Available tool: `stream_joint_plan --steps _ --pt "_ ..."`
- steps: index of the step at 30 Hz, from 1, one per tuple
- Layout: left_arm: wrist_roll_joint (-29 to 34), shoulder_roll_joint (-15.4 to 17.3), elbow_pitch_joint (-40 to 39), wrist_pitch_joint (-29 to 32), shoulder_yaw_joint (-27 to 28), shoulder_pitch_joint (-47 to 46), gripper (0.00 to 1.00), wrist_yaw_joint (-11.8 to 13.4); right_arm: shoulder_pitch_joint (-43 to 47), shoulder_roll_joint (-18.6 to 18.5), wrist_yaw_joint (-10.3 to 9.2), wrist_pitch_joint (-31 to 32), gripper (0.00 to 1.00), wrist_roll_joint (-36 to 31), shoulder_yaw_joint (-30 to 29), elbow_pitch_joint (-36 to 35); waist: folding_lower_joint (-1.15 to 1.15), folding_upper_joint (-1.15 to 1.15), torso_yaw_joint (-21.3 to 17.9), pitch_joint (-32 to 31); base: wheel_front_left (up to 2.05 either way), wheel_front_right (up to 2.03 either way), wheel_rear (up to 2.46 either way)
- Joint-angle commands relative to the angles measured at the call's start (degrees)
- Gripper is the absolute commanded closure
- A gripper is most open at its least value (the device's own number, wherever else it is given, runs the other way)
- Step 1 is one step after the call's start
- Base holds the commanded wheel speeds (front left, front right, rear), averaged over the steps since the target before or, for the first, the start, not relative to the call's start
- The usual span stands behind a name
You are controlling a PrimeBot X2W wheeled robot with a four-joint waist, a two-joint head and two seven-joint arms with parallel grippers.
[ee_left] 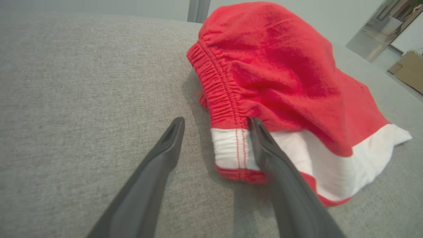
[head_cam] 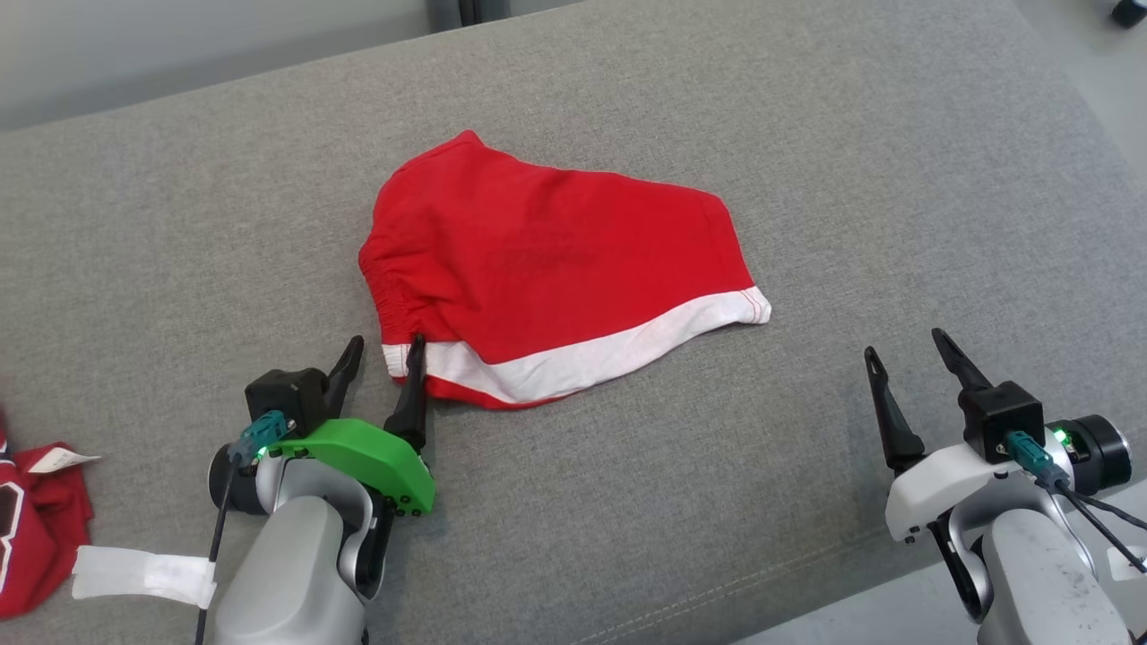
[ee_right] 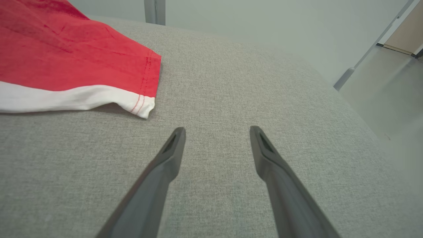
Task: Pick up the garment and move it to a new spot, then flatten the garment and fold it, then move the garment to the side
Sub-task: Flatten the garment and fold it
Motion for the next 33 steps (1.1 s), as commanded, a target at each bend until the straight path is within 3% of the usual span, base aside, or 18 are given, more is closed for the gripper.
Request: stream_joint_plan --steps 1,3,4,5,6,12,20,21,22,23,33 --pt "-0.95 0.23 0.80 -0.04 -0.09 -1.10 0.00 -0.11 -0.42 0.15 -0.08 -0.04 0.00 0.44 0.05 -0.23 0.00 0.00 -0.92 0.94 0.00 0.00 0.00" --pt "-1.41 0.27 2.32 -0.04 -0.61 -1.71 0.00 -0.11 -0.84 0.58 -0.08 -0.04 0.00 0.64 0.19 -0.27 0.00 0.00 -1.03 1.20 0.00 0.00 0.00" --pt "-1.85 0.26 3.05 -0.04 -0.77 -2.03 0.24 -0.11 -1.05 0.78 -0.08 -0.04 0.00 0.71 0.41 -0.36 0.00 0.00 -1.06 1.30 0.00 0.00 0.00" --pt "-2.08 0.24 3.61 -0.04 -1.19 -2.38 0.58 -0.11 -1.18 0.96 -0.08 -0.04 0.00 0.80 0.61 -0.47 0.00 0.00 -1.10 1.38 0.00 0.00 0.00" --pt "-2.54 0.23 3.70 -0.04 -1.29 -2.78 1.00 -0.11 -1.34 1.00 -0.09 -0.04 0.00 0.84 0.76 -0.60 0.00 0.00 -1.08 1.47 0.00 0.00 0.00" --pt "-3.55 1.72 3.64 -0.04 0.37 -2.04 1.00 -0.10 -1.05 1.19 -0.09 -0.04 0.00 1.61 0.14 -1.58 0.00 0.00 0.67 1.03 0.00 0.00 0.00" --pt "0.76 3.38 5.83 0.01 3.00 0.96 1.00 0.30 -0.74 1.92 -0.08 -0.04 0.00 2.06 -0.01 -1.26 0.00 0.00 4.76 0.31 0.00 0.00 0.00" --pt "0.90 3.19 6.26 0.02 3.09 1.07 0.88 0.27 -0.74 2.14 -0.08 -0.04 0.00 2.09 0.16 -1.18 0.00 0.00 5.11 0.14 0.00 0.00 0.00" --pt "1.38 3.06 5.88 0.02 3.46 1.01 0.29 0.28 -0.72 2.26 -0.08 -0.04 0.00 2.33 0.28 -1.07 0.00 0.00 5.46 -0.07 0.00 0.00 0.00" --pt "1.73 2.90 5.24 0.00 3.79 1.15 0.00 0.43 -0.71 2.31 -0.09 -0.03 0.00 2.49 0.51 -1.02 0.00 0.00 5.76 -0.38 0.00 0.00 0.00" --pt "9.40 1.41 -8.33 -0.04 9.16 10.12 0.00 2.50 2.64 3.02 -0.08 -0.04 0.00 4.65 2.49 -0.82 0.00 0.00 8.26 -6.87 0.00 0.00 0.00"
